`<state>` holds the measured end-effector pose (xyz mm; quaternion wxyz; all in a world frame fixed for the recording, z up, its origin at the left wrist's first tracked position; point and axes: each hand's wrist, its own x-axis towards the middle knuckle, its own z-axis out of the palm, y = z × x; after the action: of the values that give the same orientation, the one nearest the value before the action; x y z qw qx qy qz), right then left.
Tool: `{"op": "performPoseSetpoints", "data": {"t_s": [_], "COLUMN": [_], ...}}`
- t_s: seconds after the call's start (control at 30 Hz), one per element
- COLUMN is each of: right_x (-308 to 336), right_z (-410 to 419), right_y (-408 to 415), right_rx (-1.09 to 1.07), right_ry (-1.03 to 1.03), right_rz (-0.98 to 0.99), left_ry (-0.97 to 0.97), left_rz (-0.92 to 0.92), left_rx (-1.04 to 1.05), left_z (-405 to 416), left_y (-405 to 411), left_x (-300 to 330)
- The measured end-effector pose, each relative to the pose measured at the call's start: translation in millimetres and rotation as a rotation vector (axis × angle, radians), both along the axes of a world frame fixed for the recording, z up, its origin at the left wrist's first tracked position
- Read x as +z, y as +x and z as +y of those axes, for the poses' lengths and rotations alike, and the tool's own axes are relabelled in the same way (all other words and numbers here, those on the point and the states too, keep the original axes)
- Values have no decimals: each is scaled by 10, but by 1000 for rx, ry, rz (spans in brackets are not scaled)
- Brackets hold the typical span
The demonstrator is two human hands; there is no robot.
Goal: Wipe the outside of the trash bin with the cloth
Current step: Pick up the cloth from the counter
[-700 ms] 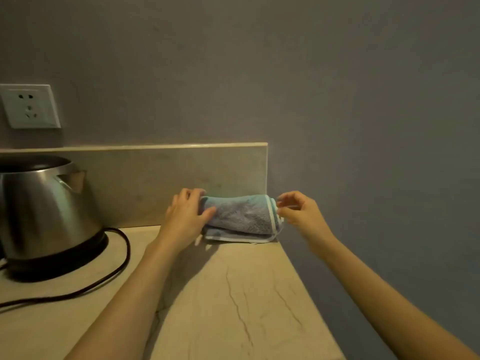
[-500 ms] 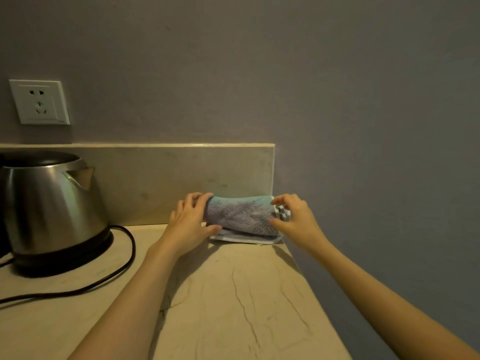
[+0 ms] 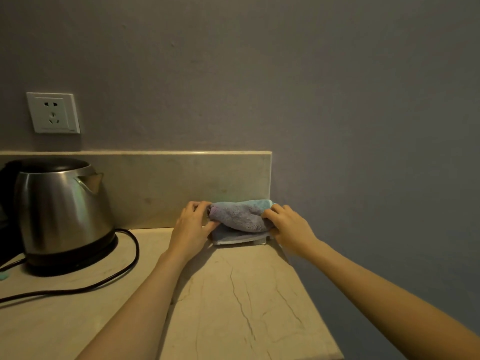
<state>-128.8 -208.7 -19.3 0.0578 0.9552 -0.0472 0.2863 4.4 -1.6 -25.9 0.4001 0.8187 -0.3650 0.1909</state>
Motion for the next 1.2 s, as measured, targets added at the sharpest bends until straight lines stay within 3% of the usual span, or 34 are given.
{"op": "performPoseSetpoints", "data": {"t_s": [0.13,0.3,0.47,0.67,1.1,1.2], "right_x": [223,455,555,547,110,-90], "right_z": [-49,-88,-197,-377,-1220,-1500], "right_y": [-129,-493,-915,-1480,-3401,-3912], "right_rx": [58,170,150,56,-83,-128], "right_ry": [237,648,780,664,493,497], "right_rz": [-1,-33,120,86,131,84], "left_ry": [-153,-322,-302,-211,-176,-186], "left_rz": [173,524,690,875,854,919], "left_rx": [-119,-223,-307,-347,-536,-568], "left_z": [-19,-133,-294,-618,-1971,-2298], "left_y": [-152,-415,-730,-1108,-2752,-3244], "left_x": [108,199,195,249,225,222]}}
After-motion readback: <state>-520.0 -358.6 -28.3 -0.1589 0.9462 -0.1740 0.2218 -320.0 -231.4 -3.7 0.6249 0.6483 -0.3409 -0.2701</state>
